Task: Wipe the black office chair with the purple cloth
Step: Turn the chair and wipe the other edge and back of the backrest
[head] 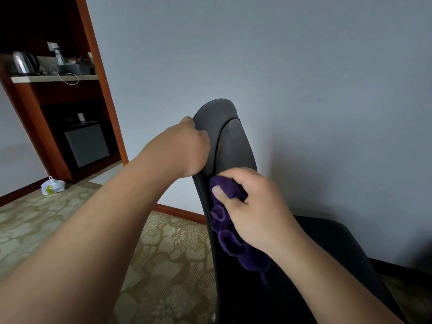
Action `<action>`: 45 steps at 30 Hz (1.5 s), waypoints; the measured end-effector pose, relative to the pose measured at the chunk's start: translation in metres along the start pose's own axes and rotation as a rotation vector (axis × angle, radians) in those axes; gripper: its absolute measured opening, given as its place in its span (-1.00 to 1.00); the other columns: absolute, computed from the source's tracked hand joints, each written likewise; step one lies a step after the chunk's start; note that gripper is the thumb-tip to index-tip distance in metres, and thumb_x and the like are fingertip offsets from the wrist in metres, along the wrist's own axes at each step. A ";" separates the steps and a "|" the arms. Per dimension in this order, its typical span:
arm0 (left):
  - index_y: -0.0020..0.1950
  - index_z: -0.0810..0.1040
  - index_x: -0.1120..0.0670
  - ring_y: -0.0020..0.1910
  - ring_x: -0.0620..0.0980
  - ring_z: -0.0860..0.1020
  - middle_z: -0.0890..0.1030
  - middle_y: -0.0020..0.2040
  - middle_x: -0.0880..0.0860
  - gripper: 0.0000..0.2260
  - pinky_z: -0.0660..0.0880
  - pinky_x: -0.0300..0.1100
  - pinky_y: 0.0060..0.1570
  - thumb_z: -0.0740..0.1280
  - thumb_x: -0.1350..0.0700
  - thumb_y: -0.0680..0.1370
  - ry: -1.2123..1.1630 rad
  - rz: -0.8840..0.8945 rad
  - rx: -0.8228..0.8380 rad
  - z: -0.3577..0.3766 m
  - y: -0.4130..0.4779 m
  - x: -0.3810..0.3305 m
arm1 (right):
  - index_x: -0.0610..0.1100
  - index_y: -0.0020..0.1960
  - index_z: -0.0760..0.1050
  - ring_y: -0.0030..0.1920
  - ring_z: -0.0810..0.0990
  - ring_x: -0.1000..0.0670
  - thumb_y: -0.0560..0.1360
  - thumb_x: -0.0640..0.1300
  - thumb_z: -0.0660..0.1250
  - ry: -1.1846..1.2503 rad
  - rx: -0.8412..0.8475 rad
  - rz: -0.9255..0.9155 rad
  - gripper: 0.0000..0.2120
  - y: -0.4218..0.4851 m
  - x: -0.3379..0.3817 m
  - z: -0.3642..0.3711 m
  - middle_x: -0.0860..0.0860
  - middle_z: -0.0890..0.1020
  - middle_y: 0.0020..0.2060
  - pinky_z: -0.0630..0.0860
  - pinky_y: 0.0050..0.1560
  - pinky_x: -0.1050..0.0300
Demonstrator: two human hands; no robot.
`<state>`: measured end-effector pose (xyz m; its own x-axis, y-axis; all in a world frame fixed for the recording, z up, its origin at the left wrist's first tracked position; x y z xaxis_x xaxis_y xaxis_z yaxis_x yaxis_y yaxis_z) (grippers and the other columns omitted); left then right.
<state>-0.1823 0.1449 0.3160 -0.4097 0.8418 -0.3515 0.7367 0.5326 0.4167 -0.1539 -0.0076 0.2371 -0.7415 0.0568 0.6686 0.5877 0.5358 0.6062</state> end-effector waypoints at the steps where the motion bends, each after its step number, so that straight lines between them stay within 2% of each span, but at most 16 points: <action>1: 0.19 0.35 0.16 -0.39 -0.07 0.31 0.36 -0.29 0.00 -0.74 0.32 -0.08 -0.39 0.07 0.01 0.64 0.014 0.002 -0.002 0.000 -0.001 -0.001 | 0.15 -0.01 0.57 -0.10 0.59 0.17 0.52 -0.08 0.40 -0.005 0.009 0.001 -0.87 0.002 0.000 -0.001 0.19 0.61 -0.12 0.51 -0.15 0.28; 3: 0.18 0.35 0.16 -0.39 -0.07 0.30 0.35 -0.30 0.00 -0.75 0.33 -0.06 -0.36 0.06 0.02 0.64 0.038 0.003 -0.003 -0.001 -0.001 -0.002 | 0.14 -0.05 0.58 -0.15 0.59 0.17 0.50 -0.04 0.41 -0.035 -0.003 0.028 -0.92 0.018 -0.003 -0.002 0.18 0.62 -0.18 0.50 -0.18 0.25; 6: 0.17 0.35 0.18 -0.40 -0.07 0.30 0.35 -0.30 0.00 -0.75 0.35 -0.05 -0.20 0.06 0.03 0.64 0.054 0.010 -0.003 -0.001 -0.002 -0.001 | 0.06 -0.11 0.63 -0.22 0.58 0.16 0.49 -0.02 0.42 -0.057 -0.023 0.110 -0.98 0.055 -0.014 0.000 0.17 0.63 -0.27 0.48 -0.23 0.26; 10: 0.18 0.36 0.18 -0.40 -0.08 0.29 0.35 -0.30 -0.01 -0.74 0.30 -0.14 -0.39 0.06 0.03 0.65 0.035 0.005 -0.009 -0.002 0.000 0.001 | 0.07 -0.07 0.63 -0.18 0.57 0.20 0.50 -0.04 0.44 -0.036 -0.040 0.172 -0.97 0.085 -0.028 0.002 0.20 0.63 -0.22 0.40 -0.24 0.31; 14: 0.22 0.36 0.18 -0.38 -0.08 0.30 0.36 -0.29 -0.01 -0.73 0.31 -0.13 -0.36 0.07 0.03 0.64 0.008 -0.003 -0.011 0.000 0.006 0.001 | 0.05 -0.06 0.59 -0.19 0.58 0.17 0.51 0.00 0.42 0.025 -0.054 0.210 -0.95 0.073 -0.033 0.001 0.15 0.63 -0.21 0.40 -0.25 0.28; 17: 0.26 0.36 0.19 -0.38 -0.09 0.30 0.35 -0.28 -0.02 -0.71 0.29 -0.21 -0.36 0.07 0.04 0.65 -0.015 -0.015 -0.004 0.002 0.008 0.004 | 0.09 -0.09 0.58 -0.23 0.58 0.23 0.49 0.04 0.43 0.013 0.043 0.160 -0.95 0.049 -0.024 0.005 0.20 0.64 -0.25 0.38 -0.35 0.44; 19: 0.26 0.36 0.19 -0.38 -0.09 0.30 0.35 -0.28 -0.02 -0.71 0.28 -0.22 -0.36 0.07 0.04 0.64 -0.021 -0.010 -0.005 0.003 0.009 0.004 | 0.11 -0.10 0.57 -0.22 0.58 0.24 0.49 0.03 0.42 0.027 0.077 0.128 -0.95 0.035 -0.019 0.006 0.25 0.63 -0.22 0.39 -0.29 0.48; 24: 0.20 0.35 0.19 -0.38 -0.08 0.31 0.36 -0.29 0.00 -0.74 0.28 -0.21 -0.37 0.07 0.04 0.64 -0.002 0.008 -0.017 0.003 0.008 0.003 | 0.09 -0.13 0.55 -0.23 0.56 0.25 0.49 0.03 0.44 0.021 0.030 0.179 -0.92 0.052 -0.024 0.001 0.19 0.62 -0.26 0.36 -0.35 0.47; 28: 0.17 0.35 0.18 -0.38 -0.08 0.31 0.36 -0.29 -0.01 -0.75 0.28 -0.21 -0.38 0.08 0.02 0.64 -0.008 0.001 -0.026 0.002 0.006 0.006 | 0.05 -0.17 0.51 -0.22 0.55 0.16 0.48 0.00 0.45 0.012 -0.030 0.241 -0.87 0.085 -0.037 0.004 0.15 0.61 -0.21 0.33 -0.33 0.27; 31: 0.17 0.36 0.18 -0.38 -0.09 0.31 0.36 -0.29 -0.03 -0.74 0.28 -0.21 -0.38 0.08 0.01 0.64 -0.011 0.006 -0.029 0.003 0.008 0.006 | 0.02 -0.17 0.51 -0.21 0.54 0.07 0.51 -0.01 0.43 -0.016 -0.041 0.271 -0.87 0.100 -0.042 0.005 0.12 0.58 -0.24 0.33 -0.31 0.21; 34: 0.23 0.37 0.17 -0.37 -0.11 0.32 0.37 -0.27 -0.05 -0.72 0.30 -0.21 -0.35 0.09 0.02 0.64 -0.081 -0.007 -0.030 0.004 0.011 0.009 | 0.00 -0.13 0.52 -0.23 0.54 0.09 0.53 0.02 0.40 -0.020 -0.019 0.257 -0.87 0.093 -0.038 0.004 0.10 0.59 -0.25 0.33 -0.32 0.20; 39: 0.25 0.37 0.18 -0.36 -0.12 0.32 0.37 -0.27 -0.05 -0.71 0.31 -0.21 -0.34 0.09 0.03 0.64 -0.115 0.005 -0.039 0.006 0.011 0.010 | 0.14 -0.09 0.52 -0.22 0.57 0.23 0.50 0.13 0.38 -0.054 0.120 0.191 -0.90 0.054 -0.028 0.008 0.21 0.62 -0.23 0.35 -0.35 0.32; 41: 0.21 0.37 0.18 -0.37 -0.11 0.32 0.38 -0.28 -0.04 -0.74 0.30 -0.21 -0.36 0.09 0.03 0.64 -0.106 0.018 -0.053 0.005 0.009 0.008 | 0.14 -0.11 0.53 -0.24 0.57 0.25 0.48 0.12 0.41 -0.012 0.101 0.202 -0.90 0.052 -0.029 0.005 0.26 0.62 -0.23 0.35 -0.35 0.33; 45: 0.19 0.38 0.18 -0.37 -0.13 0.31 0.37 -0.28 -0.06 -0.75 0.30 -0.23 -0.35 0.10 0.03 0.65 -0.100 0.049 -0.081 0.003 0.005 0.008 | 0.08 -0.21 0.51 -0.30 0.54 0.19 0.48 0.05 0.45 -0.054 0.020 0.225 -0.85 0.085 -0.038 0.003 0.15 0.60 -0.31 0.31 -0.36 0.30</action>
<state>-0.1802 0.1538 0.3127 -0.3158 0.8561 -0.4090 0.7070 0.4998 0.5003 -0.0762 0.0381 0.2619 -0.6087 0.2216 0.7618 0.7343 0.5210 0.4351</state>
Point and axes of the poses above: each hand's wrist, its own y-axis towards the middle knuckle, its own z-axis out of the palm, x = y × z, the point moved 8 cm from there along y, towards the middle knuckle
